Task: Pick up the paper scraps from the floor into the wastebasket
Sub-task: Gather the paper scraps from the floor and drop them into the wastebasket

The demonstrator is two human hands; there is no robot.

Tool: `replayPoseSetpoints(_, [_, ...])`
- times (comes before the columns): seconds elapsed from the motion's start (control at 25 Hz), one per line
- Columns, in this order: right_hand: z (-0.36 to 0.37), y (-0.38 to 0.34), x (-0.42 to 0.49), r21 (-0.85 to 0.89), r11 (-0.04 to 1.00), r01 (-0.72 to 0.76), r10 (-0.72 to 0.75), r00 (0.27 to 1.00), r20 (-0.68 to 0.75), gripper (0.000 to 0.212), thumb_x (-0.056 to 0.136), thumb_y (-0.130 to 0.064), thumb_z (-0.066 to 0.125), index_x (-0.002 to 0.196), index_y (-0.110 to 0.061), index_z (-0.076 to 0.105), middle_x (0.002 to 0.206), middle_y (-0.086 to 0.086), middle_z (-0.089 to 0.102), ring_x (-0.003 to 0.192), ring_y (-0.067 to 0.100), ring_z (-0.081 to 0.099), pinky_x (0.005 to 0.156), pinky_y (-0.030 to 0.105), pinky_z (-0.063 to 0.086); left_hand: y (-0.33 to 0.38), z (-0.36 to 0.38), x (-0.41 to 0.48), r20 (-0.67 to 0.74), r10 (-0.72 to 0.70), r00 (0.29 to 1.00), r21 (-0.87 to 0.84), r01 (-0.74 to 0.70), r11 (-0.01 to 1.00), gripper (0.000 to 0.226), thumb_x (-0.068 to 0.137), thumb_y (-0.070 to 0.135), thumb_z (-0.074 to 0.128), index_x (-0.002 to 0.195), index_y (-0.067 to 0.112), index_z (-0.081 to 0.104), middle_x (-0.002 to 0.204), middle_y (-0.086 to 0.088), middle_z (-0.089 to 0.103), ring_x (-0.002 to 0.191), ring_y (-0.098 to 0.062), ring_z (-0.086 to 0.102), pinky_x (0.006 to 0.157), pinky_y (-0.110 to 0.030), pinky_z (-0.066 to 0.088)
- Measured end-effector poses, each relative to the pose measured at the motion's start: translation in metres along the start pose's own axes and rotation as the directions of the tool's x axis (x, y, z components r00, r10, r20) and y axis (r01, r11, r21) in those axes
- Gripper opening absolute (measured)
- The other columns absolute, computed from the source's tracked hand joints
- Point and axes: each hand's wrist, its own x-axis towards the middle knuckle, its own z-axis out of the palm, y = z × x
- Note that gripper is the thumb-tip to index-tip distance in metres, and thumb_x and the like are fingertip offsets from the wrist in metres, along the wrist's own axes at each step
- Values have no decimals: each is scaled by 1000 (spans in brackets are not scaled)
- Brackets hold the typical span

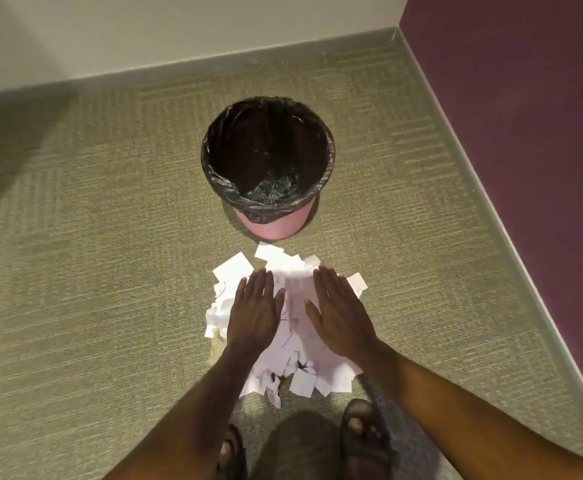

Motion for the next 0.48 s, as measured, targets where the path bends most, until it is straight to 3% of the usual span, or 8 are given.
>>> replayPoseSetpoints(0.2, [60,22,30,-82,996,-20,31,989,146,66,98,-40,29,140,8,44,141,27,52,131,37,50,106,49,44,-31,64,31,85,31,996,-11,-30,999,55,95,34,34,125,-5,59,128,-25,61,119,-37,59,98,-50,47])
replayPoseSetpoints(0.36, [85,35,50,-183,983,26,21,968,249,67,95,-47,33,131,6,53,117,22,66,100,34,66,81,44,57,-51,95,59,192,83,978,-27,-79,997,63,87,43,40,129,-2,55,131,-24,58,120,-39,58,95,-48,51])
replayPoseSetpoints(0.48, [103,42,70,-143,989,-34,75,952,298,76,90,-56,32,130,4,55,107,18,68,84,31,68,67,39,56,-62,106,69,204,89,975,-7,-90,996,68,82,59,46,128,9,51,131,-18,59,113,-37,61,82,-44,55])
